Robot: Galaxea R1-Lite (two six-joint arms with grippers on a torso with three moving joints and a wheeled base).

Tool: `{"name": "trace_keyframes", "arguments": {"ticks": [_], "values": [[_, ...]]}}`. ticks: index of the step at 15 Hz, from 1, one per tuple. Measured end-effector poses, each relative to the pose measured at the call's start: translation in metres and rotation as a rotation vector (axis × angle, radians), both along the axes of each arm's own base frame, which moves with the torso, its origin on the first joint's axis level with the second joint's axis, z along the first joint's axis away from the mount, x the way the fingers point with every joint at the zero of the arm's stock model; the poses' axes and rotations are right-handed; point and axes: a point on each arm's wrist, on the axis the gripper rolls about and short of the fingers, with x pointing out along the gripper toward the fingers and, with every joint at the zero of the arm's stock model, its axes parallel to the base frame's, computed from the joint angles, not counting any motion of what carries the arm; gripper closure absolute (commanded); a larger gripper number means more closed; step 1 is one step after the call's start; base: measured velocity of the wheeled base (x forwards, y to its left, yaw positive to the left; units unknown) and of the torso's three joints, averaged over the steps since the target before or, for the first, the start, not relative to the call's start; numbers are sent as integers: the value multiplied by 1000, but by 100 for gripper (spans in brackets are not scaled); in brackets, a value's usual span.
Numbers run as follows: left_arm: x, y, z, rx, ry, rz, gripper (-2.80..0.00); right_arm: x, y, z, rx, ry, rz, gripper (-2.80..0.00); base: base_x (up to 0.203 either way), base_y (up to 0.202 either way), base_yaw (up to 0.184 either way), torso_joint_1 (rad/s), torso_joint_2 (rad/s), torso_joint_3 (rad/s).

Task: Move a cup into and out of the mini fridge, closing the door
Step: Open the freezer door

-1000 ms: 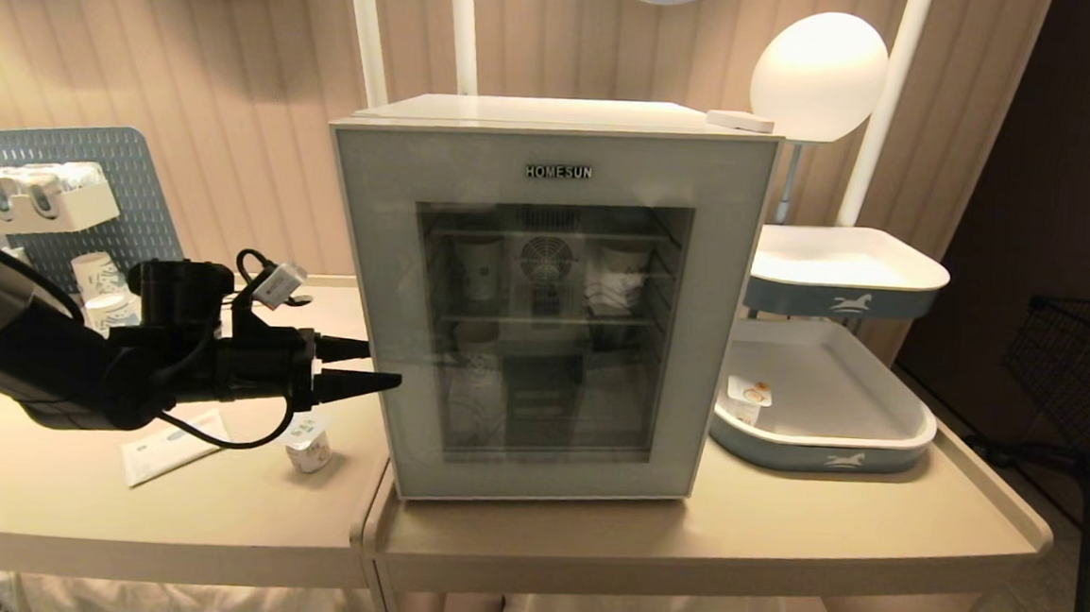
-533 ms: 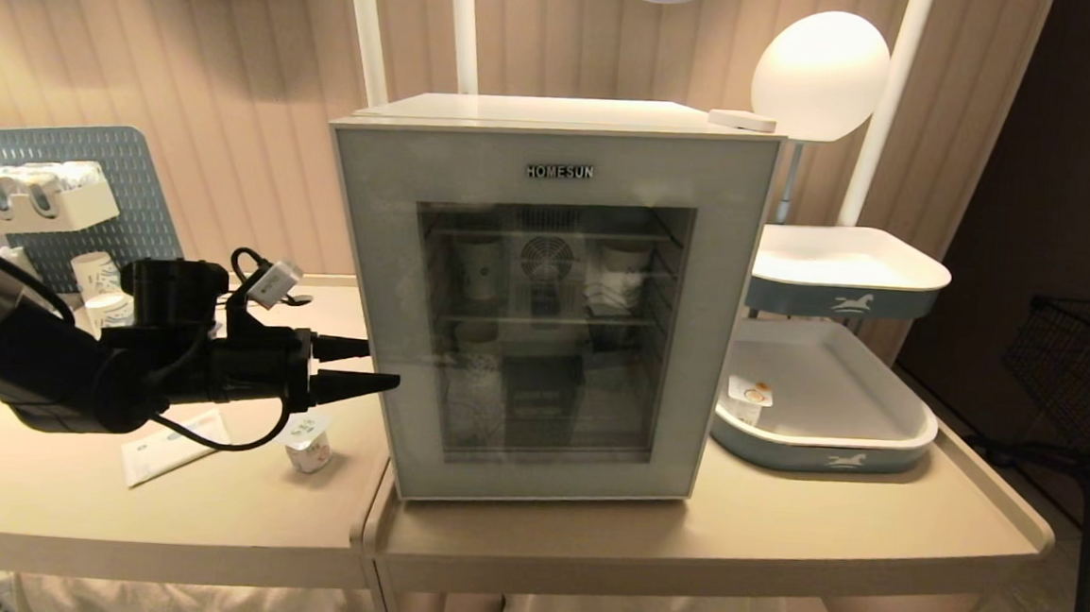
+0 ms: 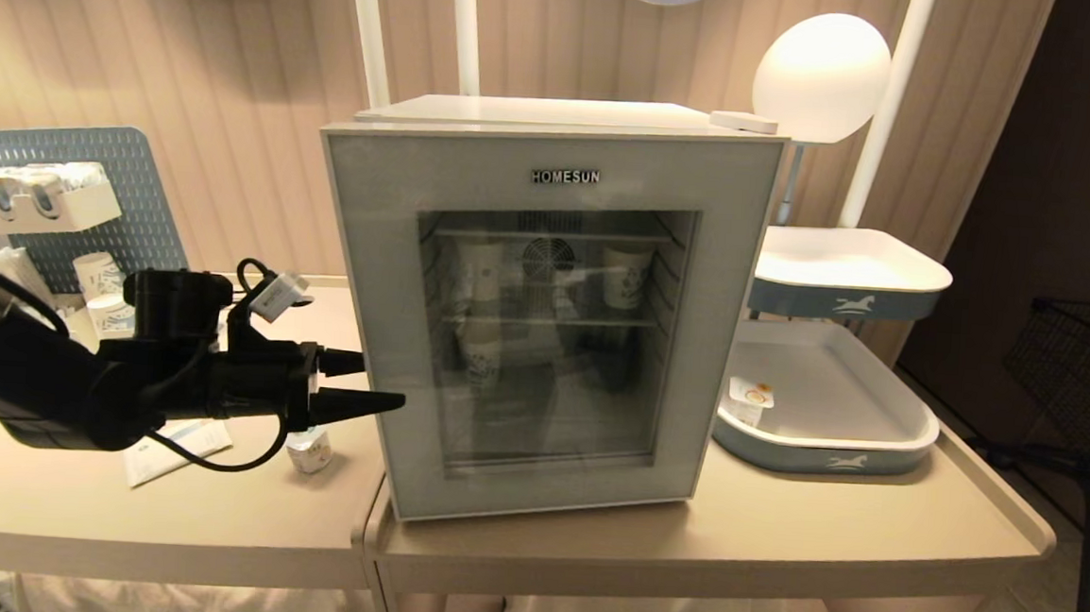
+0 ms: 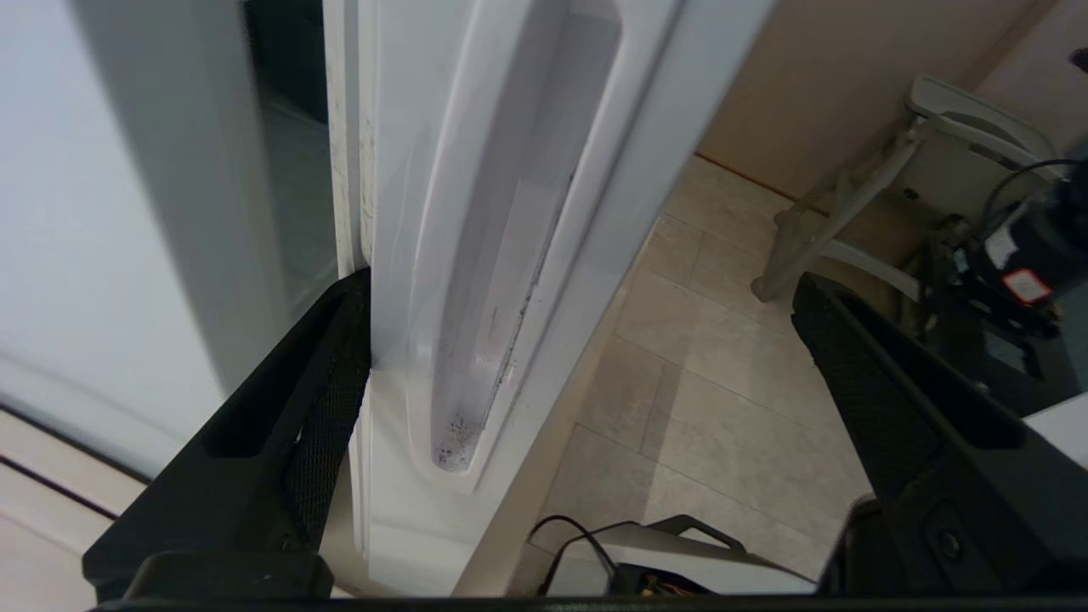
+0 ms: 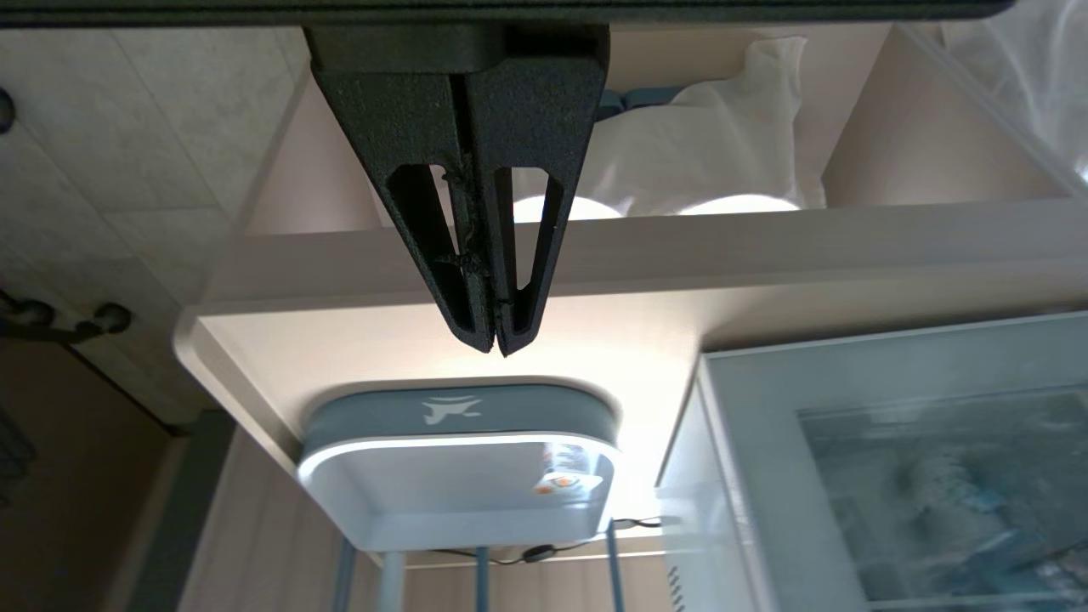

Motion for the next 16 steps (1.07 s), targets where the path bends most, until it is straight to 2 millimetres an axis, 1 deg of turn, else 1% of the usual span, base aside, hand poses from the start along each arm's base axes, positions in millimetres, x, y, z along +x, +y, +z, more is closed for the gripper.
{"name": "trace_keyframes", "arguments": {"ticks": [5,8,9,12,14,16], "values": [[-25,1,0,11,1,-4,-280,0,0,0,0,-1,0,0,0,0,0,0,0,0],[-47,5,5,21,-5,17,-280,0,0,0,0,0,0,0,0,0,0,0,0,0],[-56,11,9,24,-9,40,-280,0,0,0,0,-1,0,0,0,0,0,0,0,0],[-77,36,21,49,-34,185,-280,0,0,0,0,0,0,0,0,0,0,0,0,0],[-83,52,24,66,-36,278,-280,0,0,0,0,0,1,0,0,0,0,0,0,0],[-81,66,24,74,-37,340,-280,0,0,0,0,1,0,0,0,0,0,0,0,0]]}}
